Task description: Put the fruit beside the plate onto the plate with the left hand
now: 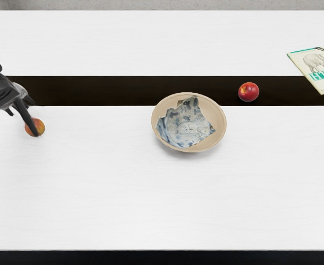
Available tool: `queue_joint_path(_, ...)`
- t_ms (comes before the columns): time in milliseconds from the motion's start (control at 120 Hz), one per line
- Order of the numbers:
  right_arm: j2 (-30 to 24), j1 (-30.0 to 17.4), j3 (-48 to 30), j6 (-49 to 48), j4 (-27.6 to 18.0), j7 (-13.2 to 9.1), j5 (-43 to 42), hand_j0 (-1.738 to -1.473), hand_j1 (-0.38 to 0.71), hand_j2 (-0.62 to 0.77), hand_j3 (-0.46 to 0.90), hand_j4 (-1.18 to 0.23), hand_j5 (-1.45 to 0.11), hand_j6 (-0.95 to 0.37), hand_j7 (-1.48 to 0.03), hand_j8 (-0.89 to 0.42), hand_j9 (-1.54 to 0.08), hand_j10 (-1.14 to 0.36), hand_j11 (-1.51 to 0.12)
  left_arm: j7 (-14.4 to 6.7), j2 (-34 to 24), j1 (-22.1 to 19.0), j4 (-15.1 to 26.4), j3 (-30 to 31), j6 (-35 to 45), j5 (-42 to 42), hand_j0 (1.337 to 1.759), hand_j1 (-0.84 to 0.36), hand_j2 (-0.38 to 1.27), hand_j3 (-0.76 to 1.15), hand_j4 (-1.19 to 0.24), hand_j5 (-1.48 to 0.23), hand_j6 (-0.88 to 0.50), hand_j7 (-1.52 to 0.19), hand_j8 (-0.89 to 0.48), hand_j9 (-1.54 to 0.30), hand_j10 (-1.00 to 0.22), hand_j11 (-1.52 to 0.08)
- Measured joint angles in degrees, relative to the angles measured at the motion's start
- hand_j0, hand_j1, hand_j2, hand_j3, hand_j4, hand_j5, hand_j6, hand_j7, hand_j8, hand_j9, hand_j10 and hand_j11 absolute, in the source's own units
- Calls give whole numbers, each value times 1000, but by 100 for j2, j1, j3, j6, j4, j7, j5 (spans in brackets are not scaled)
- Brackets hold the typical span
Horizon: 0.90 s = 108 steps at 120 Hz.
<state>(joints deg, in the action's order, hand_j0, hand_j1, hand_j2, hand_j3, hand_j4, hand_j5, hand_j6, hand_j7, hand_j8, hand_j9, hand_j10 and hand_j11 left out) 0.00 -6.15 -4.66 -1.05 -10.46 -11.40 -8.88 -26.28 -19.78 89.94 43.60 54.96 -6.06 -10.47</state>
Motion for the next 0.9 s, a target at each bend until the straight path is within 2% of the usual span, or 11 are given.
queue_joint_path(67,0,0,0,0,0,1,0,-1658,-322,-4,0,-22,-29,-22,-29,-22,-29,-22,-29,-3,99,-212,-2,14,207,46,1658,174,30,0,-149,-190,-133,-176,-146,-188,-148,-190)
queue_joint_path(117,0,0,0,0,0,0,0,-1658,-322,-4,0,-22,-29,-22,-29,-22,-29,-22,-29,-26,154,-231,-3,28,338,88,1658,169,31,0,-160,-188,-99,-312,-154,-213,-152,-195)
queue_joint_path(433,0,0,0,0,0,2,0,-1658,-322,-4,0,-22,-29,-22,-29,-22,-29,-22,-29,-4,287,-169,21,-49,942,163,1658,156,33,0,-165,-208,-155,-236,-164,-213,-163,-210)
queue_joint_path(750,0,0,0,0,0,2,0,-1658,-322,-4,0,-22,-29,-22,-29,-22,-29,-22,-29,-31,281,204,922,-106,1247,192,1658,156,33,0,-163,-209,-162,-215,-163,-210,-163,-210)
queue_joint_path(900,0,0,1,0,0,0,0,-1658,-322,-4,0,-22,-29,-22,-29,-22,-29,-22,-29,-43,290,208,1124,-101,1443,193,1658,128,38,0,-186,-240,-186,-243,-187,-240,-186,-240)
